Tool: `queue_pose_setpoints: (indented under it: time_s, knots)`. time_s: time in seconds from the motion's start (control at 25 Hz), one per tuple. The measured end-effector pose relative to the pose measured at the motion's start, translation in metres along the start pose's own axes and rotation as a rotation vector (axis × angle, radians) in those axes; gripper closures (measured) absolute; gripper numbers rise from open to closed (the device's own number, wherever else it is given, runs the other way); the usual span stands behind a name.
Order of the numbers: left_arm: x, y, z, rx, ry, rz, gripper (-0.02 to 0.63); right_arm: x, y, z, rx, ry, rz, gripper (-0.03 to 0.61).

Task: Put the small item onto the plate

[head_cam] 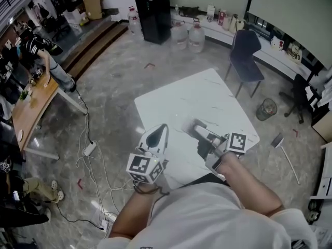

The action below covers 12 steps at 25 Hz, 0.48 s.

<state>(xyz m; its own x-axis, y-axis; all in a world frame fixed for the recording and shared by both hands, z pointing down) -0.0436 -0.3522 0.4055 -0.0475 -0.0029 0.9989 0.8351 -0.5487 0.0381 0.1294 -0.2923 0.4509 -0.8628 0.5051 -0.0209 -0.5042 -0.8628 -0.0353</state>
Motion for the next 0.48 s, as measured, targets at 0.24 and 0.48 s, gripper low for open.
queue_pose_setpoints:
  time_s: [0.24,0.48]
  knots:
    - [0.02,0.031,-0.007,-0.015,0.002,-0.012,0.607,-0.033,0.015,0.029,0.044,0.028,-0.016,0.48]
    - [0.035,0.058,-0.006,-0.064,0.004,-0.043,0.607,-0.07,0.023,0.063,0.118,0.051,-0.069,0.48]
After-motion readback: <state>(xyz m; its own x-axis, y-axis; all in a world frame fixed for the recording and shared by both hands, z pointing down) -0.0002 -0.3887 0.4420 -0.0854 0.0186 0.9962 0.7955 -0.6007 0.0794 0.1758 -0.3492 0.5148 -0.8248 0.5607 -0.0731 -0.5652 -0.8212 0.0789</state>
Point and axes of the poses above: the fingertips, and each gripper's own axes: y forward along the fingers, z to its right, x out of its underside, the point moved 5 cm from there along -y, backward along the fingers, and after that the axes turned 13 degrees about y, right-handed, at the moved point
